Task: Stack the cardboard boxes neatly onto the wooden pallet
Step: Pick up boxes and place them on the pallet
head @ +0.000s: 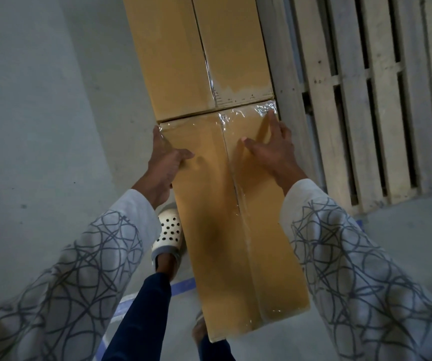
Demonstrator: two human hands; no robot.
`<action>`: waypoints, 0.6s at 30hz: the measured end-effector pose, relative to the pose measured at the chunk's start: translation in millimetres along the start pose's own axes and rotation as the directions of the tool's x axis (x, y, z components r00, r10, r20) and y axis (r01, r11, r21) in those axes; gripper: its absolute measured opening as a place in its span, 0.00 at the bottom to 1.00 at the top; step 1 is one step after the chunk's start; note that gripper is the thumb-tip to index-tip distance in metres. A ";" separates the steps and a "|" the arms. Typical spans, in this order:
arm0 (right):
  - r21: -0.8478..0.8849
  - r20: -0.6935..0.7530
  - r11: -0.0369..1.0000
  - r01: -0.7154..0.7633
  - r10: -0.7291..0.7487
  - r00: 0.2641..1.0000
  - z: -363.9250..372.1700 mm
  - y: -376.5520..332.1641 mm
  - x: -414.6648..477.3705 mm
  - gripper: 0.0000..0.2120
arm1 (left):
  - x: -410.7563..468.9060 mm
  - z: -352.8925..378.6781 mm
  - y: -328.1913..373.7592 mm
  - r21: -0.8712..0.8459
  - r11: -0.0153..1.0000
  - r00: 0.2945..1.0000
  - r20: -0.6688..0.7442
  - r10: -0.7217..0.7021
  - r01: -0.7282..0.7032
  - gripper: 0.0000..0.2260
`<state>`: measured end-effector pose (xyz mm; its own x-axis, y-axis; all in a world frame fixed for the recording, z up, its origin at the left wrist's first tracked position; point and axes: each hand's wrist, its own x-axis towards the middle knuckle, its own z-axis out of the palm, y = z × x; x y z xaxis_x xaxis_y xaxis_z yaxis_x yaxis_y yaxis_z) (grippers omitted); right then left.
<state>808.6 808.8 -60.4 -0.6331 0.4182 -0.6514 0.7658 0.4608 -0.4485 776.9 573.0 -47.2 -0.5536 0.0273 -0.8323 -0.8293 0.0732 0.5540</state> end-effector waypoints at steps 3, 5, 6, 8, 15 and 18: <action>0.018 -0.001 1.000 -0.001 0.001 1.000 1.0 0.8 2.1 0.47 | 2.1 -1.9 -3.2 0.005 1.000 1.000 -0.007 0.016 -0.016 0.34; 0.017 0.002 1.000 -0.001 0.001 1.000 1.2 0.5 2.5 0.47 | 3.2 -3.7 -4.0 0.010 1.000 1.000 0.000 0.023 -0.023 0.33; 0.026 0.004 1.000 -0.003 0.003 1.000 1.5 0.9 3.4 0.47 | 3.1 -3.9 -4.2 0.013 1.000 1.000 0.005 0.028 -0.029 0.33; 0.042 0.006 0.999 -0.013 0.013 1.000 1.7 0.3 3.3 0.47 | 4.7 -5.6 -5.0 0.023 0.998 0.999 -0.012 0.051 -0.051 0.32; -0.046 -0.102 0.999 -0.013 0.009 0.995 2.5 -20.7 4.1 0.41 | 29.0 -13.3 -0.3 0.118 0.979 0.897 -0.396 0.197 -0.163 0.18; 0.197 -0.225 0.980 0.019 0.027 0.974 1.5 -29.9 11.8 0.32 | 42.7 -13.0 11.4 -0.018 0.990 0.873 -0.474 0.116 -0.141 0.13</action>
<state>778.4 798.8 -55.6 -0.6216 0.5956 -0.5088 0.7611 0.3053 -0.5724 742.8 562.0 -76.1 -0.6152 -0.4406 -0.6538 -0.7443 0.0511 0.6659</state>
